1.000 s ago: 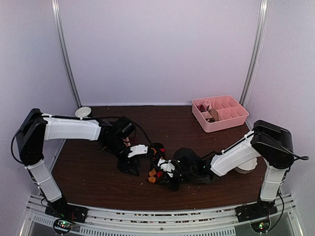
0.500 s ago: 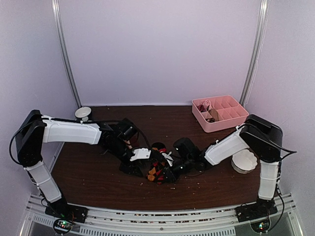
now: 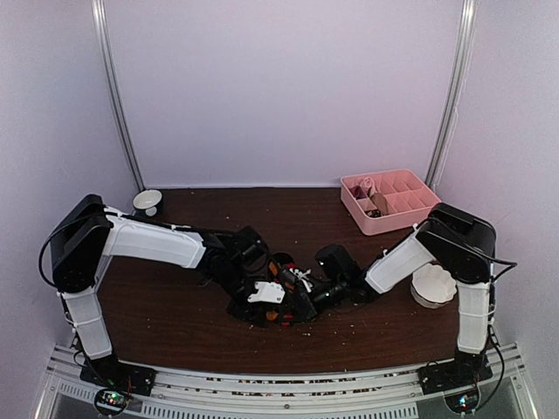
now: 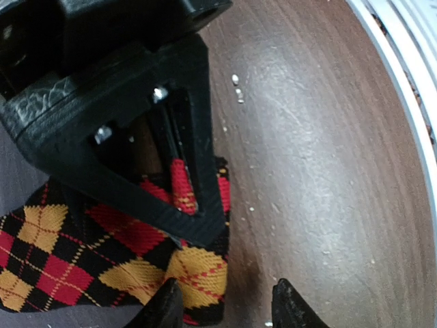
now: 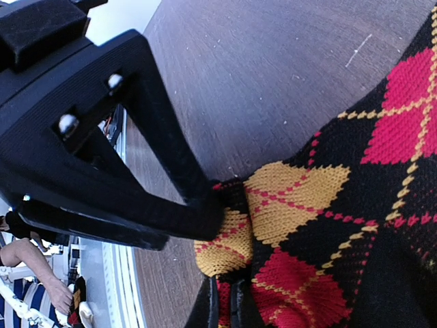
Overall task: Roll the socks
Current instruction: Roll the sock at the center of the board.
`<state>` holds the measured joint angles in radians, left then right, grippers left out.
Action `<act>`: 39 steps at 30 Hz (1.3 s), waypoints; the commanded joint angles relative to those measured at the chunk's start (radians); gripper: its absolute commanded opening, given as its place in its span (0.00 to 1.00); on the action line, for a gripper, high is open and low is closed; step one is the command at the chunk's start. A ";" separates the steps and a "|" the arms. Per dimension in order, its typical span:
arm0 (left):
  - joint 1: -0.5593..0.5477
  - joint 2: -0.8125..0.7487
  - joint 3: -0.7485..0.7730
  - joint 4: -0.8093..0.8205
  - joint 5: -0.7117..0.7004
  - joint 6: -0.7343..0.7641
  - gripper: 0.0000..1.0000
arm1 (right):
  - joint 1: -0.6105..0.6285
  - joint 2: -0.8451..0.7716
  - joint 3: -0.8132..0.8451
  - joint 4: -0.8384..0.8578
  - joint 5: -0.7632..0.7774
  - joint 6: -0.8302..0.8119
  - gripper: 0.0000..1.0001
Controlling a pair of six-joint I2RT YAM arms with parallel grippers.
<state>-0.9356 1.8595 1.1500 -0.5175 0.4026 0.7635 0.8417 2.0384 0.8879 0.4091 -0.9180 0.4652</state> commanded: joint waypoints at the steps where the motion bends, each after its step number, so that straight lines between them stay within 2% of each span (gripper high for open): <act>1: -0.014 0.032 0.041 0.039 -0.054 0.038 0.46 | -0.010 0.083 -0.066 -0.174 0.077 0.021 0.00; 6: -0.015 0.046 0.051 0.037 -0.059 0.039 0.45 | -0.015 0.086 -0.069 -0.157 0.065 0.027 0.00; 9: -0.015 0.063 0.055 0.029 -0.062 0.039 0.42 | -0.019 0.086 -0.071 -0.144 0.061 0.032 0.00; 14: -0.015 0.092 0.059 -0.003 -0.057 0.039 0.24 | -0.030 0.081 -0.096 -0.066 0.051 0.083 0.00; 20: -0.014 0.087 0.048 -0.018 -0.038 0.009 0.13 | -0.030 0.070 -0.108 -0.013 0.051 0.104 0.00; 22: -0.009 0.102 0.073 -0.067 -0.004 0.001 0.08 | -0.030 0.029 -0.138 0.009 0.082 0.080 0.07; 25: 0.004 0.153 0.143 -0.181 0.055 -0.003 0.02 | -0.023 -0.066 -0.186 -0.032 0.173 -0.010 0.24; 30: 0.036 0.237 0.232 -0.335 0.096 -0.005 0.00 | -0.007 -0.266 -0.283 -0.088 0.373 -0.138 0.38; 37: 0.062 0.313 0.319 -0.464 0.157 -0.038 0.00 | 0.030 -0.535 -0.430 -0.070 0.617 -0.214 0.39; 39: 0.066 0.347 0.362 -0.528 0.186 -0.032 0.00 | 0.062 -0.612 -0.446 -0.099 0.785 -0.236 0.40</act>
<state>-0.8814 2.1231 1.4754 -0.8474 0.5602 0.7464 0.8600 1.5440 0.4679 0.3603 -0.4412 0.2985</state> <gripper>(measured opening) 0.038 0.394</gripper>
